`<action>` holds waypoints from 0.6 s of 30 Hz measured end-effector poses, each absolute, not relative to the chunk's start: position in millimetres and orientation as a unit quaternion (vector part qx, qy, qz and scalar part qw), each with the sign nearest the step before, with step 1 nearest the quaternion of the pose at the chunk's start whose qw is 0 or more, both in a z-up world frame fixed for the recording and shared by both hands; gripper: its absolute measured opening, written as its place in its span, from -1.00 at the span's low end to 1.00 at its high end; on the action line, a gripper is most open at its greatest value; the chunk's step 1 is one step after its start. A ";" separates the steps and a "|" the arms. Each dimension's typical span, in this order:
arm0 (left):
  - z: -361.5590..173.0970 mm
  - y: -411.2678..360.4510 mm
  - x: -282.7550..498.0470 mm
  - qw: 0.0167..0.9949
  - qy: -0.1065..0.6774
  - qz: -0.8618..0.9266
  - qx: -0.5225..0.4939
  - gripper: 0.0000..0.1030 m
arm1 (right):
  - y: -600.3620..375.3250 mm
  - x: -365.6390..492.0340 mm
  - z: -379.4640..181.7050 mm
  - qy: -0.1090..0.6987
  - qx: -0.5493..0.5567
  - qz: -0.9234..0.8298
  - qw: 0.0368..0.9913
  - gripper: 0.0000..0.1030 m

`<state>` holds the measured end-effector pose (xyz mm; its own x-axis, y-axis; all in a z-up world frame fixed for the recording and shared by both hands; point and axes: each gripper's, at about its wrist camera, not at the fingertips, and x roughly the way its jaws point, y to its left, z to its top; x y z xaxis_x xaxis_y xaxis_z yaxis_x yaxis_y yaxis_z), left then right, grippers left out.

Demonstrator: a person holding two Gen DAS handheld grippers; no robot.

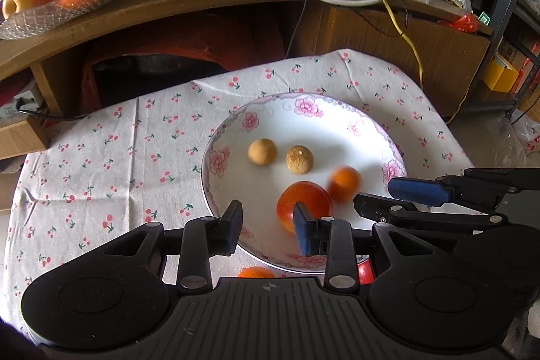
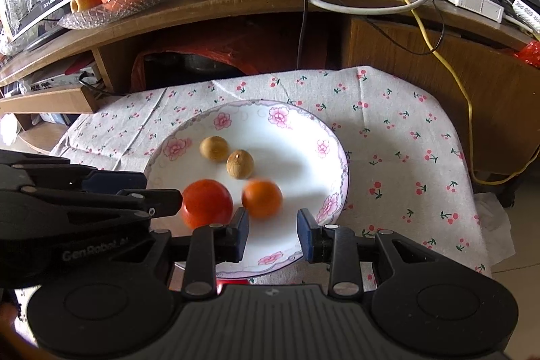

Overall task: Organize fruits
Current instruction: 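Open the right tool to drop the tangerine while the left tool releases the kiwi into the bowl, then move both open tools back from the bowl toward the fruits on the cloth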

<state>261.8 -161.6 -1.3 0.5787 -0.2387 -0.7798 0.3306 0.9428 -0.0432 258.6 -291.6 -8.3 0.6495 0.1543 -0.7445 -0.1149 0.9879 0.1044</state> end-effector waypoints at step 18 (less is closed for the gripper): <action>7.0 -159.7 252.1 0.889 0.421 -0.169 0.055 -0.02 | -295.6 248.5 -1.0 0.407 0.032 0.075 0.910 -0.36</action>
<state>252.1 -159.7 7.0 0.5880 -0.2536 -0.7680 0.3471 0.9368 -0.0436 248.5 -295.6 -1.0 0.6579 0.1629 -0.7353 -0.1106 0.9866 0.1196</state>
